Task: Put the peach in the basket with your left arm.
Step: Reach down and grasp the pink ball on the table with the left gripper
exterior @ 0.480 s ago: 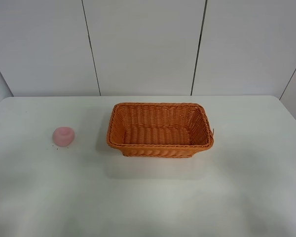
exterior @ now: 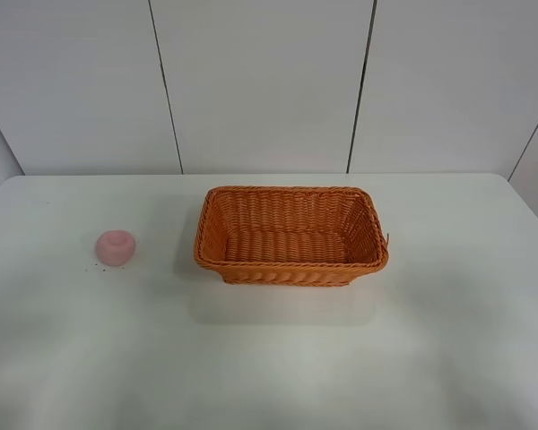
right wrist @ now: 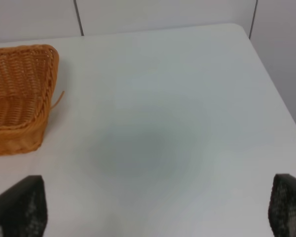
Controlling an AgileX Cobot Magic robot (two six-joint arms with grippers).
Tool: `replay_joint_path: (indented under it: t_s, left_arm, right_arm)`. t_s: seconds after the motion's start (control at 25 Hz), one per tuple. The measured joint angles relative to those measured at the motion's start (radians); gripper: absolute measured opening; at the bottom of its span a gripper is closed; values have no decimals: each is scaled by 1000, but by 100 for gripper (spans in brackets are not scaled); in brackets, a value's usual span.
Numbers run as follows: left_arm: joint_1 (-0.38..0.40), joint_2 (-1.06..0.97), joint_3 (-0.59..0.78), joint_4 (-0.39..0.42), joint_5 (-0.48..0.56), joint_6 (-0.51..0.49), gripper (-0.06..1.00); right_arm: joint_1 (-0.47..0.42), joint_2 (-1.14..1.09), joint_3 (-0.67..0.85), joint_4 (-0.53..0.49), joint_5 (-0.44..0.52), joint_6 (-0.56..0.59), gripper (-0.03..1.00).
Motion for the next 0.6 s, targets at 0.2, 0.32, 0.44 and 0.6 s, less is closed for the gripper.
replay_joint_path:
  t_s: [0.2, 0.32, 0.44, 0.6]
  left_arm:
    - [0, 172, -99, -24, -33, 8, 85]
    - [0, 364, -184, -33, -55, 10, 85]
    - [0, 585, -267, -34, -101, 11, 85]
    - [0, 906, -393, -34, -167, 26, 85]
  right_arm:
    - [0, 0, 0, 0, 0, 0, 69]
    - [0, 0, 0, 0, 0, 0, 69]
    - [0, 0, 0, 0, 0, 0, 69]
    - [0, 0, 0, 0, 0, 0, 69]
